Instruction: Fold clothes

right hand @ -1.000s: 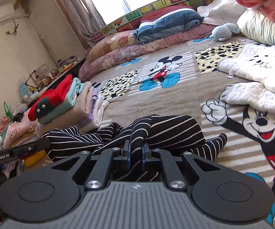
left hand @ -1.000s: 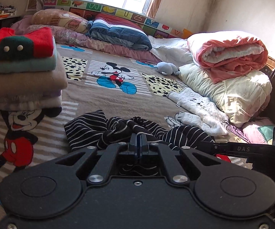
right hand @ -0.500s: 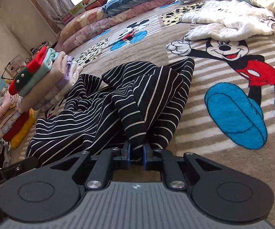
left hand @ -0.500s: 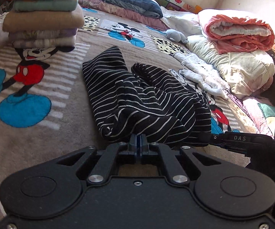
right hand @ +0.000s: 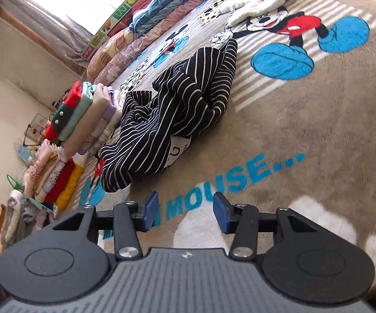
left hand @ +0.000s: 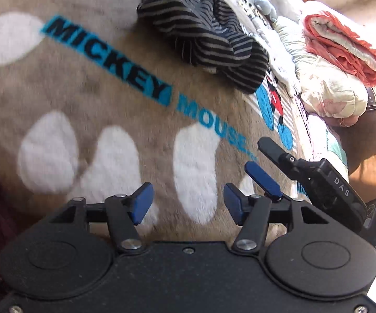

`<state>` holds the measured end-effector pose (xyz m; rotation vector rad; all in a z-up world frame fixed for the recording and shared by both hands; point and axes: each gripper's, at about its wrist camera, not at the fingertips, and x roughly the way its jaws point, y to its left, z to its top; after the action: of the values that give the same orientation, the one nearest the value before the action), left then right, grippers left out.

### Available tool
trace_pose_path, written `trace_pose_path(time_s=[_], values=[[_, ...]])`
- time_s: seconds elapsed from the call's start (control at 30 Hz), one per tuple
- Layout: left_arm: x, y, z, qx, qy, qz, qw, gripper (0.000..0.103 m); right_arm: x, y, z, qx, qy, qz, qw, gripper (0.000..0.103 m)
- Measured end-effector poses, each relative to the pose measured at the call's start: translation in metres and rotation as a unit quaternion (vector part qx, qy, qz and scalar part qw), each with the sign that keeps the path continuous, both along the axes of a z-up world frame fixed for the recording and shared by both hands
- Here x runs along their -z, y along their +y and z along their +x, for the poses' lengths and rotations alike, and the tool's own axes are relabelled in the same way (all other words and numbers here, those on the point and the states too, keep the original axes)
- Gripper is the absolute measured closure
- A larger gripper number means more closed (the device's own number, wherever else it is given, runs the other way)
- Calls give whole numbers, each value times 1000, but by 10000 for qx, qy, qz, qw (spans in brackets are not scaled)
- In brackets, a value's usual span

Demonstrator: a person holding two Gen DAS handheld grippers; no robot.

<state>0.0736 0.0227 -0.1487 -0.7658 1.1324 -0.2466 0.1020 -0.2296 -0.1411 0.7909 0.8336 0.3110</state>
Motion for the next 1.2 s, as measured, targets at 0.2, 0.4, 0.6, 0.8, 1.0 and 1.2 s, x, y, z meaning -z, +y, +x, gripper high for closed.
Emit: trace_pose_path(time_s=[0.2, 0.4, 0.6, 0.8, 1.0, 1.2], values=[[-13, -7, -30, 121, -21, -64, 9999, 35, -3, -9, -48, -52, 78, 795, 9968, 42], [-29, 1, -11, -73, -610, 454, 9971, 35, -1, -17, -55, -211, -339, 141, 9991, 36], [-52, 10, 26, -243, -1262, 954, 9871, 35, 21, -28, -43, -328, -676, 385, 9964, 27], [-74, 15, 89, -199, -1767, 1353, 9747, 35, 43, -42, -27, -323, -831, 863, 9923, 19], [-73, -1, 164, 219, -2022, 1805, 9623, 35, 61, -60, -11, -14, -797, 1204, 9895, 15], [-53, -30, 231, 902, -1883, 2407, 9479, 44, 67, -56, 1, -117, -856, 1347, 9871, 11]])
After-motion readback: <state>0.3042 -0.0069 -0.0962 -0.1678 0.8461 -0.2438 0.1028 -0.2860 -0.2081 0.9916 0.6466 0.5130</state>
